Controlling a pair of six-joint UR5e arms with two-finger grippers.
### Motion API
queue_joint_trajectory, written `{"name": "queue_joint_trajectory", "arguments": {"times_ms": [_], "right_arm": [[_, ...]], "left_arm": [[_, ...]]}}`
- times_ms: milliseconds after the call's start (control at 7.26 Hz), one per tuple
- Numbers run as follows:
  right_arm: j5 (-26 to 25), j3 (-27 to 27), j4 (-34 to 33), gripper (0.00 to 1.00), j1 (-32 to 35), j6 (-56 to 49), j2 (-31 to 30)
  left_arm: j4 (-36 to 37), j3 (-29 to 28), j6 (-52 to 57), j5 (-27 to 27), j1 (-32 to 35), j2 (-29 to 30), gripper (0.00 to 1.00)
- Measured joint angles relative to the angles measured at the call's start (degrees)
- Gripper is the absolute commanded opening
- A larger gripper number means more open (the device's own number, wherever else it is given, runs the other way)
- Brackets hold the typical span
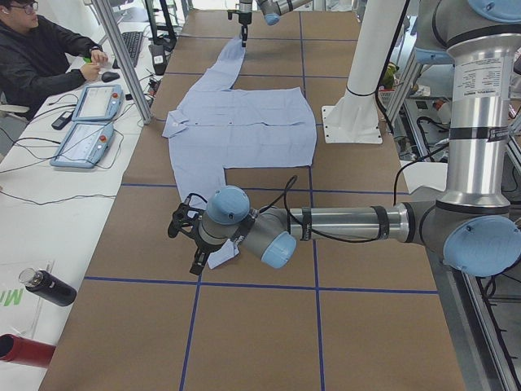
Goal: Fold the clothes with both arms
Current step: 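Lift the cuff with the right gripper and carry it across the shirt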
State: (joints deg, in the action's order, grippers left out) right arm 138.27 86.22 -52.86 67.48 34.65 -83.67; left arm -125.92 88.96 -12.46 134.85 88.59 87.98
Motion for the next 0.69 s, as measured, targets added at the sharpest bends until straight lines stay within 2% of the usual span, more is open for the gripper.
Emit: {"name": "queue_joint_trajectory", "arguments": {"times_ms": [413,688], "right_arm": [[7.77,5.30,-0.65,0.00,1.67,1.49,7.18],[14.08,6.94,-0.68,0.00,2.73,9.22,15.43]], "left_arm": [[0.06,-0.01,-0.01,-0.02,0.00,0.00,1.00],[0.06,-0.01,0.02,-0.02,0.05,-0.06,1.00]]}}
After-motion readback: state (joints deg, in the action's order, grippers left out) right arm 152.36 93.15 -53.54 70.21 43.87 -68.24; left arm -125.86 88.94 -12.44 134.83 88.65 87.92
